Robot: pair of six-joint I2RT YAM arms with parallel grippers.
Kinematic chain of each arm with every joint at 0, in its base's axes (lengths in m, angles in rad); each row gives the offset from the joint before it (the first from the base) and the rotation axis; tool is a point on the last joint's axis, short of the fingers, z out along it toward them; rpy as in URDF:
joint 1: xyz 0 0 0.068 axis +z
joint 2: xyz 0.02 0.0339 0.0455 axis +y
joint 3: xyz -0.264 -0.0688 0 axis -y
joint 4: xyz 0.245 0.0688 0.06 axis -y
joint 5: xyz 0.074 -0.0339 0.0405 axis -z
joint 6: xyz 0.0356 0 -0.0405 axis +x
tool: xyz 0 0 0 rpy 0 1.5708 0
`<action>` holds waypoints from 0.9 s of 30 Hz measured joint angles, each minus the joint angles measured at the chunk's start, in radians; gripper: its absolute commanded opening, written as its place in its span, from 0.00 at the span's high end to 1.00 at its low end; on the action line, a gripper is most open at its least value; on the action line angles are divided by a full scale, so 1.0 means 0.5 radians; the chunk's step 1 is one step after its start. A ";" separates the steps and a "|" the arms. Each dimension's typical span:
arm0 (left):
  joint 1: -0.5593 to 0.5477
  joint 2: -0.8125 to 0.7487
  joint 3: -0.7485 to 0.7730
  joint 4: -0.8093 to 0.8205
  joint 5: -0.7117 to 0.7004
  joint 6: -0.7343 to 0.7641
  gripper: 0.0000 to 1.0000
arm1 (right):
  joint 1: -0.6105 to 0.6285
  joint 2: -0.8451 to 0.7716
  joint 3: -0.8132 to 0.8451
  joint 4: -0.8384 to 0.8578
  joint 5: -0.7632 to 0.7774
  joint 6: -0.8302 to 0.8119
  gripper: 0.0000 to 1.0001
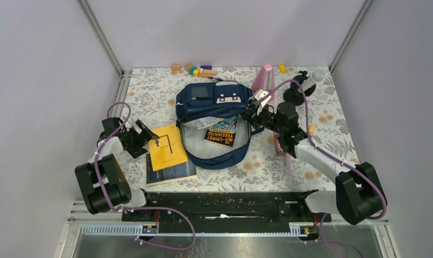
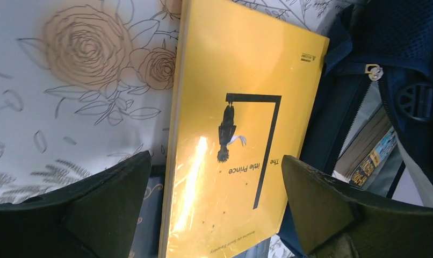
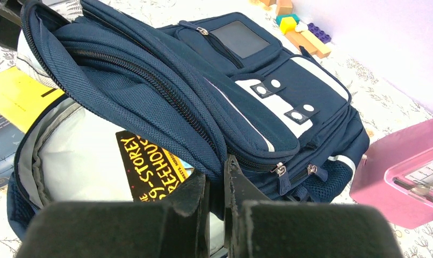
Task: Pack the student bag
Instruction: Pick up the book from the center of the board.
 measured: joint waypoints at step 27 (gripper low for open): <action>-0.285 0.097 -0.121 0.493 0.544 -0.143 0.08 | -0.037 -0.028 -0.007 0.007 -0.039 0.045 1.00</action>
